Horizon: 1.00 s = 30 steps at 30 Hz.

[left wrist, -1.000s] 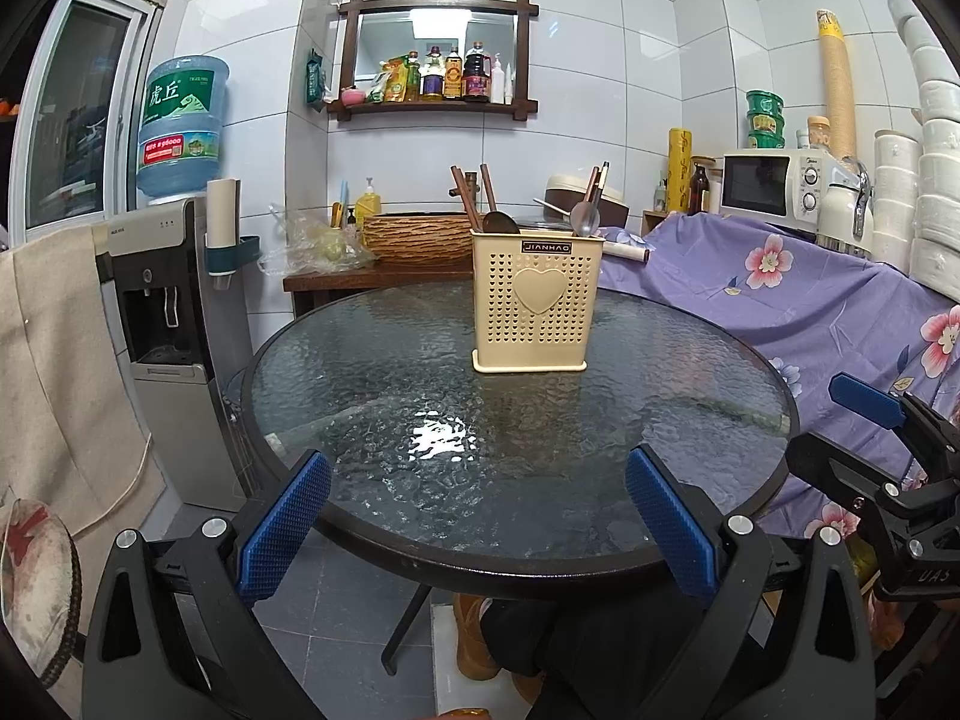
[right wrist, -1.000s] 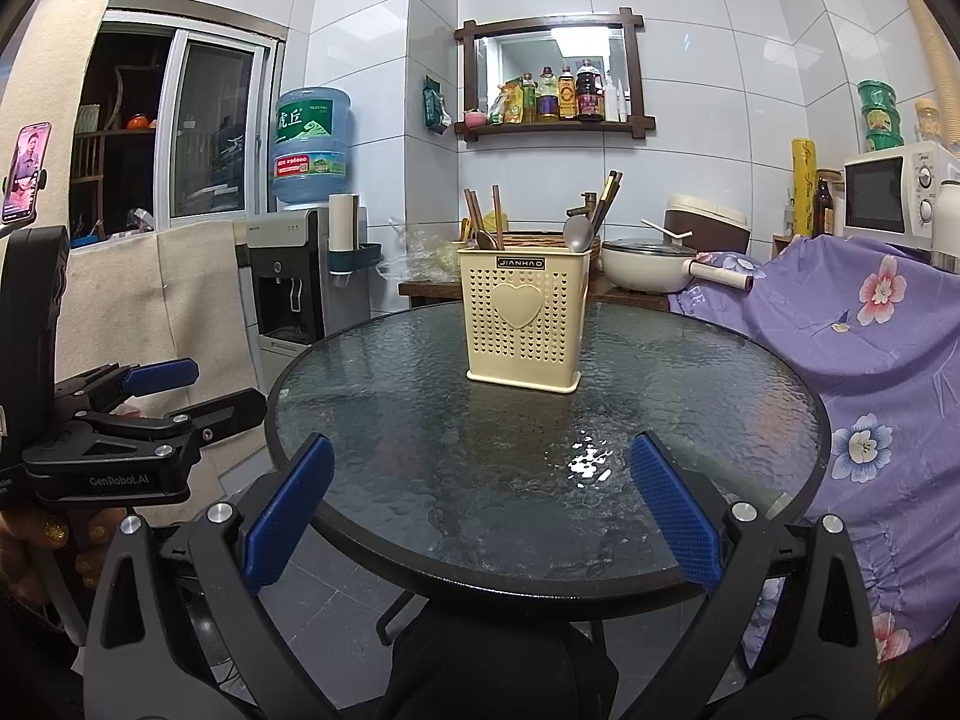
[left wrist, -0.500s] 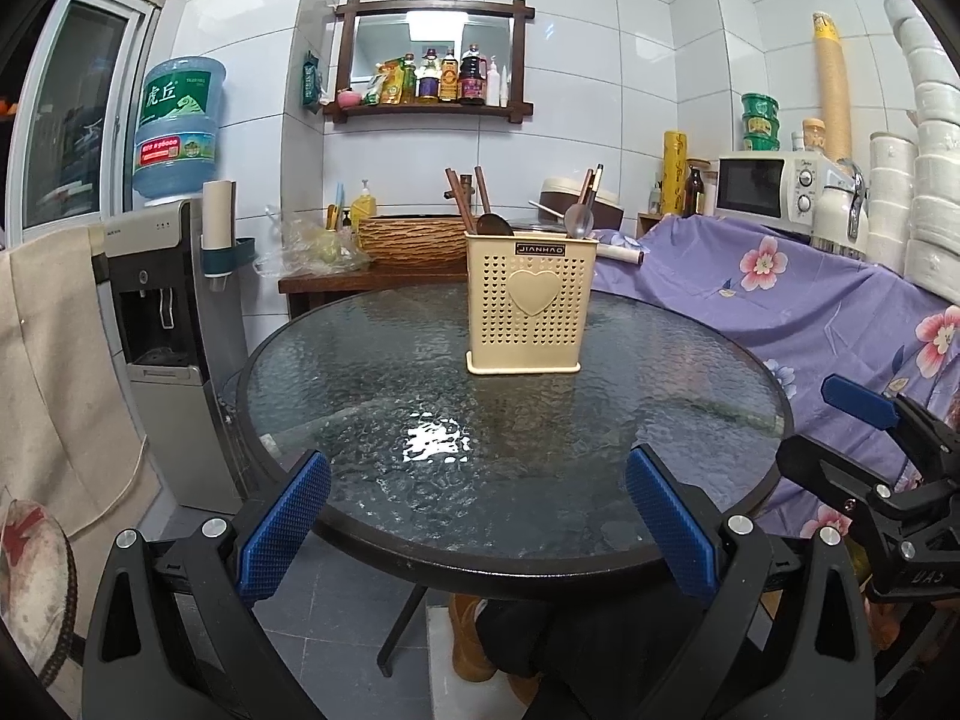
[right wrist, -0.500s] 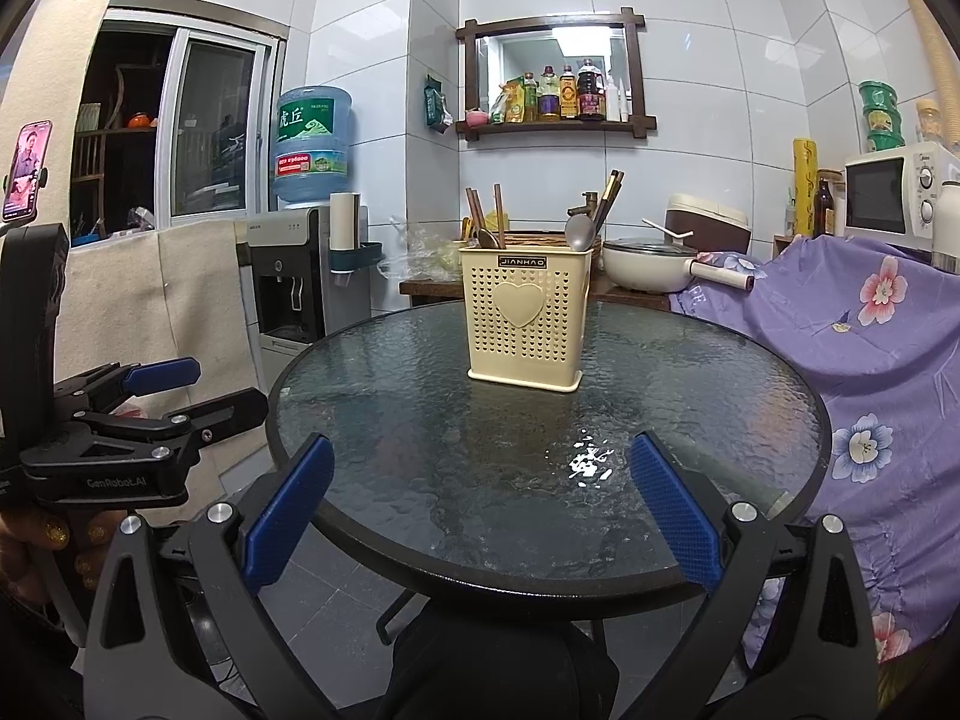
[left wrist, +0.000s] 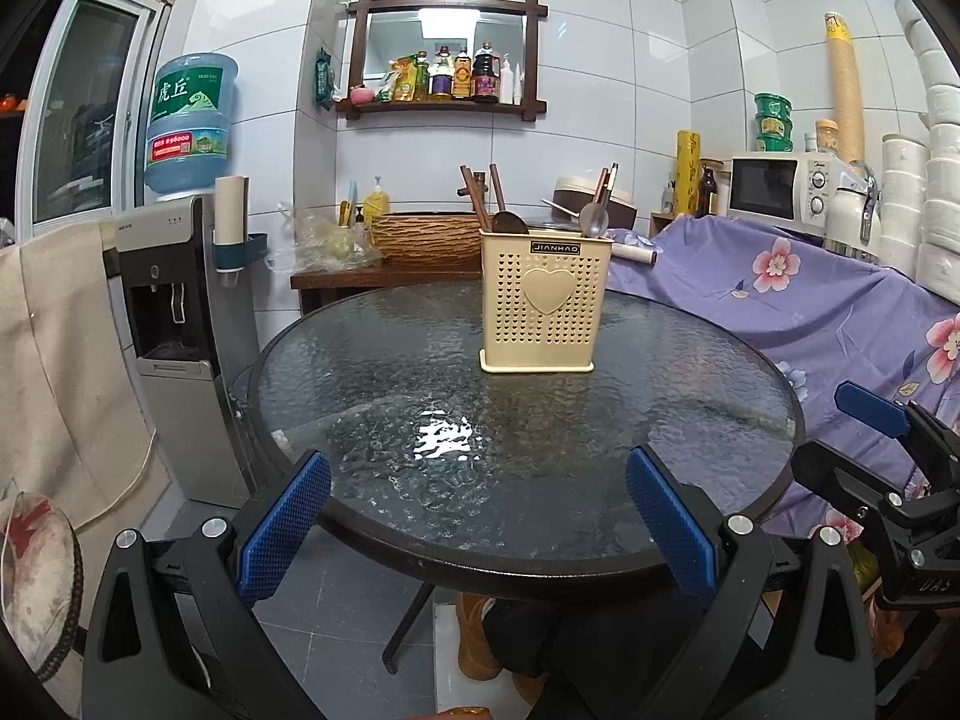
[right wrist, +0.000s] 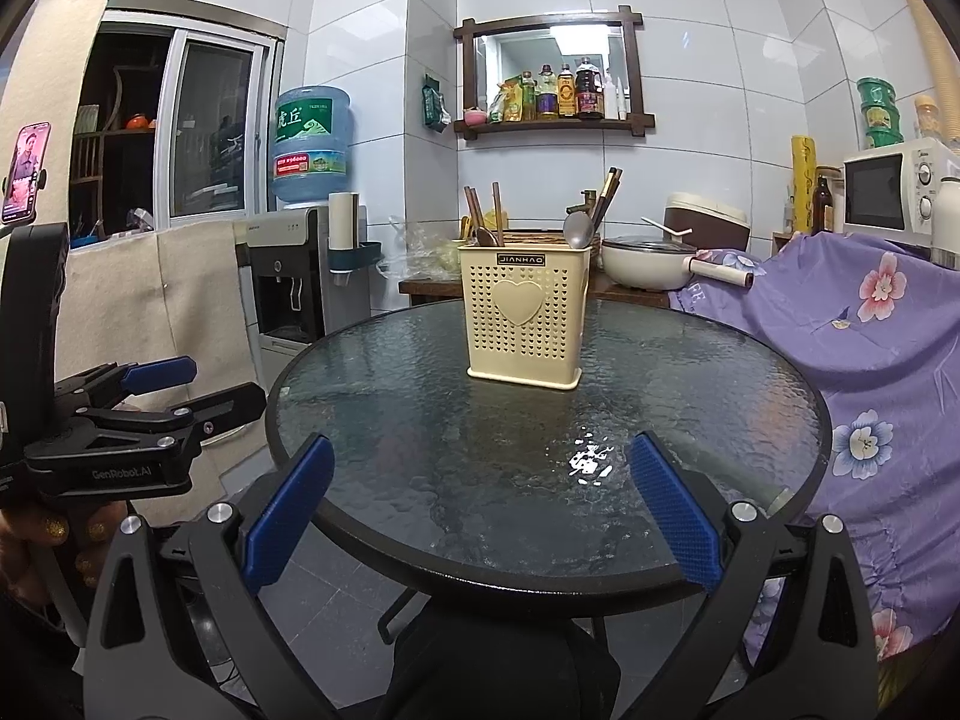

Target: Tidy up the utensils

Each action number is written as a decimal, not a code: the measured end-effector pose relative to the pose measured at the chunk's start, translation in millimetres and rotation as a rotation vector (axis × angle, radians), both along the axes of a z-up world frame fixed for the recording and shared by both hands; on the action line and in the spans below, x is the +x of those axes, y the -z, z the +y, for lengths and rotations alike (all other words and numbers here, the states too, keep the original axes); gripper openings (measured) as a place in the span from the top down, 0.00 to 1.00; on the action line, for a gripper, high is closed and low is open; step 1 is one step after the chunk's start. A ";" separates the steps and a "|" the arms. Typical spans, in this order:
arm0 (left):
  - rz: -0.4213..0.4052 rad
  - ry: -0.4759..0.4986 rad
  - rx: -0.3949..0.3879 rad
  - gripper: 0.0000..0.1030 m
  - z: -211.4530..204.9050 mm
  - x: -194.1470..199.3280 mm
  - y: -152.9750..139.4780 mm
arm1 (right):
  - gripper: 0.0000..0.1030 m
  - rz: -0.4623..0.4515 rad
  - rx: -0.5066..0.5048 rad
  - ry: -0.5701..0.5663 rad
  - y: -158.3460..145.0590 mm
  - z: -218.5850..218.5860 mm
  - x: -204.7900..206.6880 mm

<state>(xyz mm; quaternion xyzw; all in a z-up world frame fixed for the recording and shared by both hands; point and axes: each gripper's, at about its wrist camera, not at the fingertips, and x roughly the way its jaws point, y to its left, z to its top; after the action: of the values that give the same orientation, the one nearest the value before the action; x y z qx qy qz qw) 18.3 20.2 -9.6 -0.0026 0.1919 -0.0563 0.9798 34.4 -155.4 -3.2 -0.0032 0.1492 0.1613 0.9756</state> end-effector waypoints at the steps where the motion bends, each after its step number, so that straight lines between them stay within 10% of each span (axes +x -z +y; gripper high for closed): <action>1: -0.001 0.000 0.003 0.06 -0.6 -0.2 0.2 | 0.06 0.000 0.000 -0.001 -0.1 -0.2 -0.1; 30: -0.002 0.004 0.009 0.06 -3.7 -1.8 -0.2 | 0.06 0.002 -0.001 0.000 0.1 -0.7 0.2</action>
<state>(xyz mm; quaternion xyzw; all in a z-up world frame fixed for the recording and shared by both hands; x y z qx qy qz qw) 16.6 16.5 -9.5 0.0022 0.1909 -0.0574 0.9799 34.6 -156.1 -3.4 -0.0034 0.1504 0.1612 0.9754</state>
